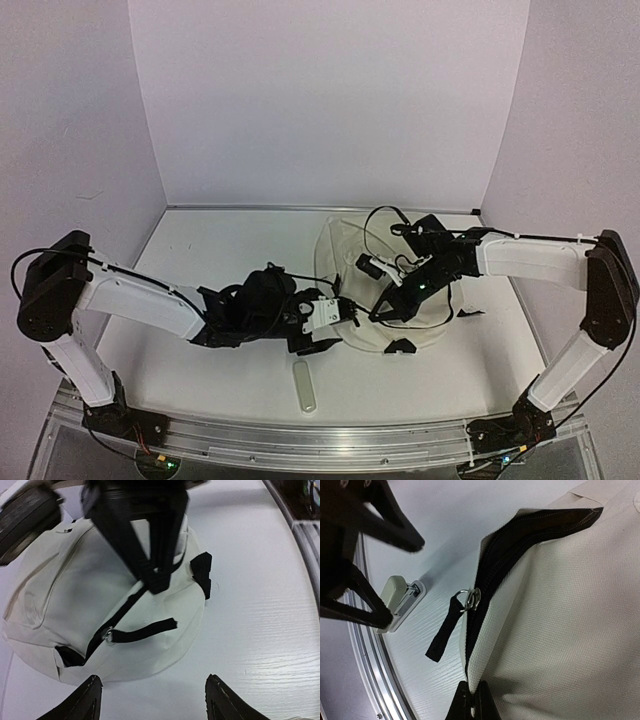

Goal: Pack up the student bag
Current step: Zip the student bag at the center of the board.

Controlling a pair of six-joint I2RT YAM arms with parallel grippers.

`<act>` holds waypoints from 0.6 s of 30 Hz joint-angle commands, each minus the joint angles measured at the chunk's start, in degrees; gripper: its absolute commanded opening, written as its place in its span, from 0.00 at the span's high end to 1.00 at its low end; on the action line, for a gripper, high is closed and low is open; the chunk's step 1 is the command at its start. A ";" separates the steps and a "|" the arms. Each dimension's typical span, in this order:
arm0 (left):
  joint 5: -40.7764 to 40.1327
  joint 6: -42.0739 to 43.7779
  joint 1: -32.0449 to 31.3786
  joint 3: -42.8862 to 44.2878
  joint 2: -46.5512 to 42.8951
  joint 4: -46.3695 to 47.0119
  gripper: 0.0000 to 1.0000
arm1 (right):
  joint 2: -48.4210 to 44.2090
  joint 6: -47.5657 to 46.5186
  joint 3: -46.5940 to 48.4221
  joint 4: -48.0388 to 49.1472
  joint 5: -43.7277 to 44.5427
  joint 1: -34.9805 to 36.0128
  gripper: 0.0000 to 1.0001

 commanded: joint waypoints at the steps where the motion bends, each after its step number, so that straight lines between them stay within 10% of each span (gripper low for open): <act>1: -12.65 15.12 -3.65 1.34 4.33 10.13 0.27 | 0.62 0.96 2.65 -0.58 -5.34 0.13 1.00; 12: -20.34 23.51 -6.93 3.39 13.76 25.44 0.31 | 1.29 0.74 3.14 -1.16 -5.50 0.13 1.00; 18: -22.42 24.42 -7.06 3.44 13.97 29.14 0.53 | 1.37 0.50 3.03 -1.48 -5.43 0.13 1.00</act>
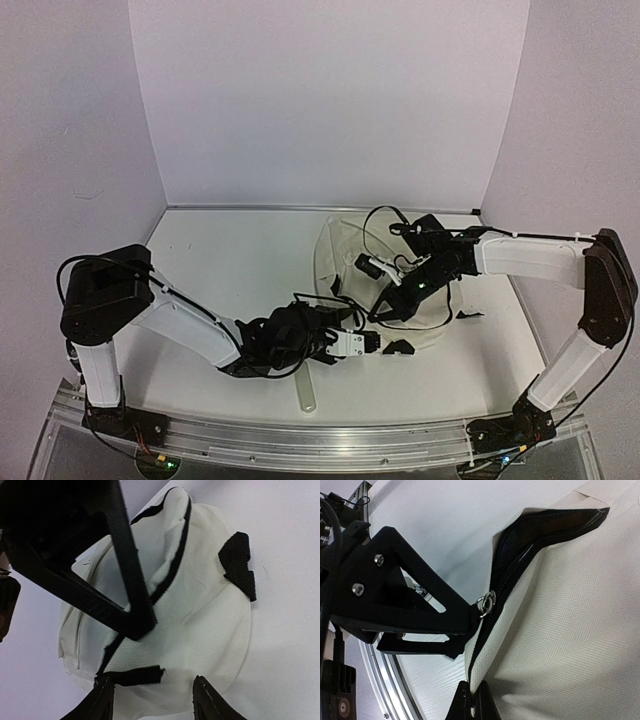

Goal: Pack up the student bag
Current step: Zip the student bag at the center of the board.

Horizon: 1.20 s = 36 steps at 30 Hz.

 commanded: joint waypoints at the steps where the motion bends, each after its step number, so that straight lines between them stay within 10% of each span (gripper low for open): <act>1: -3.11 1.67 -0.31 2.04 -0.68 7.86 0.57 | 0.59 0.06 2.29 -0.82 -3.43 0.28 1.00; 13: -0.52 -7.84 -0.36 0.14 -8.62 -1.29 1.00 | 0.64 -0.37 2.20 -1.00 -3.08 0.28 1.00; 31: 20.85 -50.35 15.81 4.14 -15.33 -16.70 1.00 | -2.01 -2.98 1.83 -1.16 0.95 0.28 1.00; 36: 29.21 -51.64 16.03 2.88 -16.37 -16.89 0.71 | -2.19 -3.34 1.74 -1.09 0.48 0.28 1.00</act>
